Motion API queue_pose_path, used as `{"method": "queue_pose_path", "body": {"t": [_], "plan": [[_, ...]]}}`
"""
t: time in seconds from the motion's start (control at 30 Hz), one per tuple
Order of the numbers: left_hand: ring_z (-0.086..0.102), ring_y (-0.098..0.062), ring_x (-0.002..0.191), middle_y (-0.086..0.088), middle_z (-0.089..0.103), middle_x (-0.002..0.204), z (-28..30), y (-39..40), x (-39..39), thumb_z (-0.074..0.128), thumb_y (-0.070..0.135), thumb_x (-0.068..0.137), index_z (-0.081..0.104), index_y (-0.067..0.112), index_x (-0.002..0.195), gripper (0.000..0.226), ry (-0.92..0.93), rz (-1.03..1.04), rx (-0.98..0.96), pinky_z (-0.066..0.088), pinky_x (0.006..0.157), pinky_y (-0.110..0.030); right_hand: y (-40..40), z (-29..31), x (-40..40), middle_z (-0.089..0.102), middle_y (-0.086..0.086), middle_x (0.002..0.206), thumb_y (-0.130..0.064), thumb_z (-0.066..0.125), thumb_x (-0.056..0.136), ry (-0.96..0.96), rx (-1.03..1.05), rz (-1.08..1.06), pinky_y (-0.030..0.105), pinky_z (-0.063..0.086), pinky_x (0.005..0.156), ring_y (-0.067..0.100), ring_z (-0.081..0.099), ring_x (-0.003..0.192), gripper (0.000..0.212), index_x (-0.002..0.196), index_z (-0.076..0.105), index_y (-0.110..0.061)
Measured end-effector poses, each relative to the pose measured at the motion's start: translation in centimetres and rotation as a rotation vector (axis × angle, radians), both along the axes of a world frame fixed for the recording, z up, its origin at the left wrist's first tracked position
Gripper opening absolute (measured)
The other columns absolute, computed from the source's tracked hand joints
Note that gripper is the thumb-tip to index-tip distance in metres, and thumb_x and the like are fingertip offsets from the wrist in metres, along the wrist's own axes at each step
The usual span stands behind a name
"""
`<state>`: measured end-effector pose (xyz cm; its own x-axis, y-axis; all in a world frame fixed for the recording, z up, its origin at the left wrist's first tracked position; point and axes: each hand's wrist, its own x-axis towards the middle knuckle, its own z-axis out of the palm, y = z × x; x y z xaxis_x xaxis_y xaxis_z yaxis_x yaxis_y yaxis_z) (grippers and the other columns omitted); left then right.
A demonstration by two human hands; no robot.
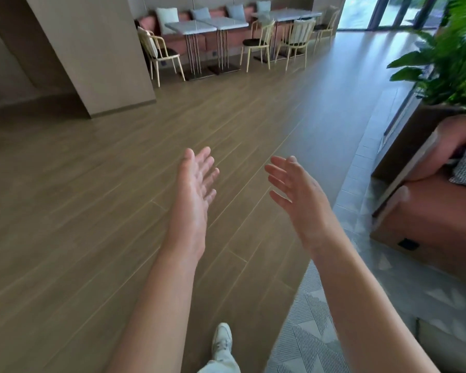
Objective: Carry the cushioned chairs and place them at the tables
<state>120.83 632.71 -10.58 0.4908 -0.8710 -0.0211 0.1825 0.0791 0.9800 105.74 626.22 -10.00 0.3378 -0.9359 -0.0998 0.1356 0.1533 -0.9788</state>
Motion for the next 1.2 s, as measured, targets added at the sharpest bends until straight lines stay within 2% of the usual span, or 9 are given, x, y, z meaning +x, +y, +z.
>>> {"method": "queue_pose_path", "body": {"t": [0.27, 0.53, 0.7, 0.87, 1.2], "plan": [[0.055, 0.000, 0.127, 0.016, 0.054, 0.146, 2.5, -14.6, 9.6, 0.028, 0.074, 0.084, 0.054, 0.041, 0.141, 0.070, -0.004, -0.048, -0.010, 0.032, 0.120, -0.045, -13.1, 2.2, 9.6, 0.066, -0.005, 0.128, -0.041, 0.042, 0.103, -0.067, -0.023, -0.049, 0.040, 0.040, 0.114, 0.012, 0.056, 0.127, 0.030, 0.122, 0.062, -0.028], [0.058, 0.003, 0.124, 0.017, 0.056, 0.144, 2.1, -28.2, 15.5, 0.030, 0.075, 0.085, 0.054, 0.041, 0.142, 0.071, -0.030, -0.070, 0.006, 0.035, 0.118, -0.042, -26.6, 1.1, 15.3, 0.068, -0.007, 0.126, -0.041, 0.044, 0.103, -0.077, 0.002, -0.074, 0.041, 0.042, 0.112, 0.010, 0.058, 0.125, 0.029, 0.120, 0.064, -0.029], [0.058, 0.003, 0.123, 0.017, 0.057, 0.142, 1.3, -38.3, 18.0, 0.031, 0.075, 0.084, 0.055, 0.041, 0.140, 0.071, -0.058, -0.042, -0.002, 0.035, 0.117, -0.043, -37.1, -0.4, 17.9, 0.068, -0.009, 0.126, -0.043, 0.044, 0.103, -0.099, -0.020, -0.039, 0.041, 0.042, 0.112, 0.010, 0.058, 0.125, 0.031, 0.121, 0.065, -0.030], [0.057, 0.001, 0.125, 0.016, 0.057, 0.143, 2.7, -49.7, 19.4, 0.031, 0.075, 0.084, 0.054, 0.040, 0.141, 0.071, -0.083, -0.006, -0.004, 0.035, 0.118, -0.044, -49.1, 1.0, 19.8, 0.069, -0.011, 0.125, -0.046, 0.044, 0.103, -0.121, -0.034, -0.003, 0.041, 0.042, 0.112, 0.008, 0.058, 0.124, 0.029, 0.116, 0.066, -0.033], [0.057, -0.001, 0.127, 0.013, 0.055, 0.147, 2.0, -67.0, 22.8, 0.030, 0.072, 0.086, 0.052, 0.037, 0.144, 0.071, -0.020, 0.058, 0.016, 0.035, 0.118, -0.044, -66.1, 0.9, 24.4, 0.066, -0.007, 0.129, -0.043, 0.040, 0.104, -0.104, 0.011, 0.091, 0.041, 0.041, 0.113, 0.010, 0.057, 0.125, 0.039, 0.132, 0.061, -0.025]]}}
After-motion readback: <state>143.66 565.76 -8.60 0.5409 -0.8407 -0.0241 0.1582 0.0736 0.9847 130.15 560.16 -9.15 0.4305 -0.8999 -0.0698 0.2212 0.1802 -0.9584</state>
